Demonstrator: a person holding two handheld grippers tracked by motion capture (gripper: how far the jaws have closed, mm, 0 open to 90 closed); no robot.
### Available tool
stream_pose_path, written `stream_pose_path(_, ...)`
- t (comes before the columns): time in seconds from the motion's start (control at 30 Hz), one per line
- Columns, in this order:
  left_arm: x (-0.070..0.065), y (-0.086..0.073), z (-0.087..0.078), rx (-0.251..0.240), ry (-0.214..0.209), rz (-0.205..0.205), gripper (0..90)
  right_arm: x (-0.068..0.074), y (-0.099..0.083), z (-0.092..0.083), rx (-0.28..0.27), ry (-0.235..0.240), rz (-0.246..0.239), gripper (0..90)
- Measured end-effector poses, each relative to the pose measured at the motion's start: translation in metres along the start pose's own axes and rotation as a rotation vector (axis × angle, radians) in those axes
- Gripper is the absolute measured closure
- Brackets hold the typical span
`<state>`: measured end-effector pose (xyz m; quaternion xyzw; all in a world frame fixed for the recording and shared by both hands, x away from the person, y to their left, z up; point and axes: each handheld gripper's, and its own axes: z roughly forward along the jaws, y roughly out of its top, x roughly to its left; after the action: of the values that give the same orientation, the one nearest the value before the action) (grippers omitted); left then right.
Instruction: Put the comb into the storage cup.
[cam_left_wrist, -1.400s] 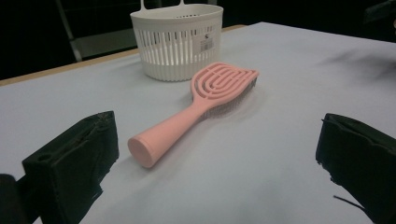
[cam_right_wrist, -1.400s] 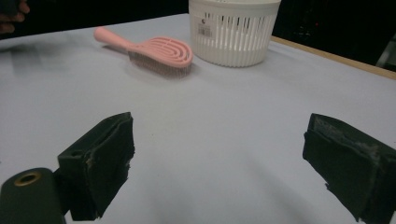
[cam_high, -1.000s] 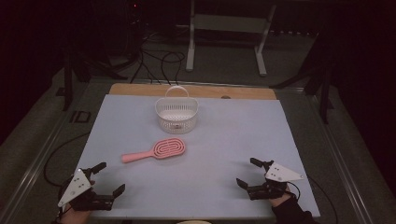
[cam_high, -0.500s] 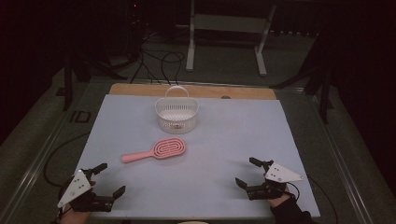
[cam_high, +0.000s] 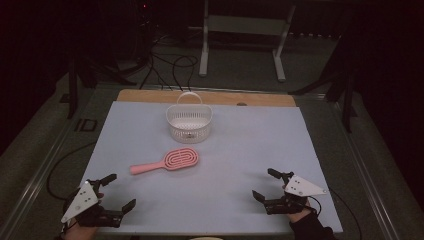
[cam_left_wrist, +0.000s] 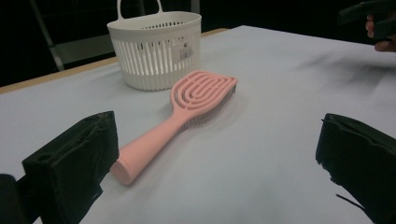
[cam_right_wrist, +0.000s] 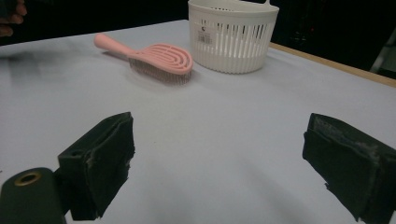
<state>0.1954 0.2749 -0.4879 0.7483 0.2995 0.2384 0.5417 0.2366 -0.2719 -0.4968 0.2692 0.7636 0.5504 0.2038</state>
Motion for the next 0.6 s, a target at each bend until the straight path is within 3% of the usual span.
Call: stream_pose_path(0.6,0.016,0.052,-0.011,-0.007,-0.027,0.04,0.2,0.001,0.002,-0.002,-0.018,-0.009,0.006,8.9)
